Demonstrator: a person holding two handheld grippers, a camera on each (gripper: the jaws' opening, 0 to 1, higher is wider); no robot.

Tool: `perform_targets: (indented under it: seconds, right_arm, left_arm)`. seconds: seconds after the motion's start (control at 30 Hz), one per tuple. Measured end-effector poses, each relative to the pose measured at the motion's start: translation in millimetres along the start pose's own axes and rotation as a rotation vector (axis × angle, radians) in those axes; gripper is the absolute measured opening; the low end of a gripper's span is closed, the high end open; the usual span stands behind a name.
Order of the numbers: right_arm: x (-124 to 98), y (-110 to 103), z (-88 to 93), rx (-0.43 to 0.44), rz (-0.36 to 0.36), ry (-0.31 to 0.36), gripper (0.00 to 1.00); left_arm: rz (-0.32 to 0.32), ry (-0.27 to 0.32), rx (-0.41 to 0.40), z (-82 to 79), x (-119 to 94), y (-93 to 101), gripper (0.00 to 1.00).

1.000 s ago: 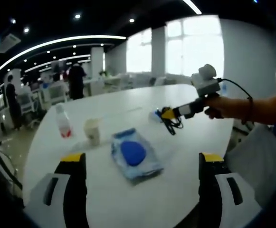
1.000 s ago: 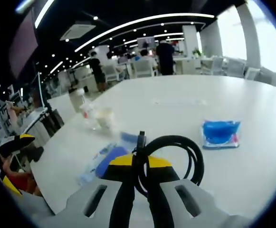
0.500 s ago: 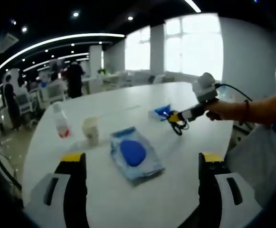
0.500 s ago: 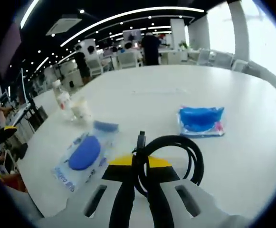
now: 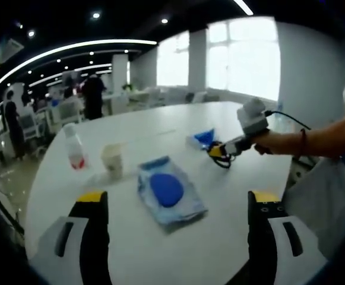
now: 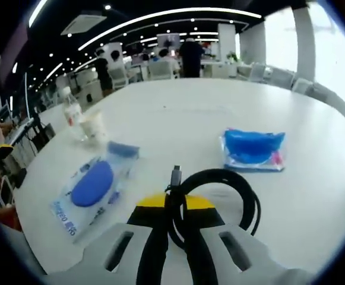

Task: Arrange the tabletop items into an orderly group along one side of the table until the central work area is clear of visible clutter.

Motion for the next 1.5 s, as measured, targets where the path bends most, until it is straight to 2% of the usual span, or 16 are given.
perform_targets:
  seconds: [0.33,0.7,1.27,1.37,1.47,1.5]
  right_arm:
    - [12,-1,5.1,-0.003,-0.012,-0.002,0.07]
    - [26,0,9.0,-0.004,-0.006,-0.019,0.07]
    - [36,1,12.7,0.011,0.016,-0.04,0.09]
    - [35,4,7.0,0.001,0.044,-0.019,0.13]
    - [32,2,-2.0,0.027,0.04,0.001,0.29]
    - [31,3,-4.9,0.032,0.045,0.008,0.31]
  left_arm:
    - [0.015,-0.019,-0.001,5.0,6,5.3,0.94]
    - [0.01,-0.032,-0.009,10.8,10,-1.9,0.94]
    - [-0.009,-0.04,-0.018,13.1,5,-2.5,0.93]
    - [-0.019,-0.04,-0.024,13.7,2,-4.3,0.93]
    - [-0.027,-0.035,-0.031,12.6,0,-5.5,0.93]
    - [-0.029,-0.034,-0.032,12.2,0,-5.7,0.93]
Point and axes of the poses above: the point that each gripper's makers call its tool centre point, and the gripper's own axes: x roughly forward along the fingers, y roughly to its right, z roughly out of its underside, the point moved 1 cm from there along -x, roughly backward along the fingers, and after that the axes turned 4 degrees about z, right-handed, at the moved point
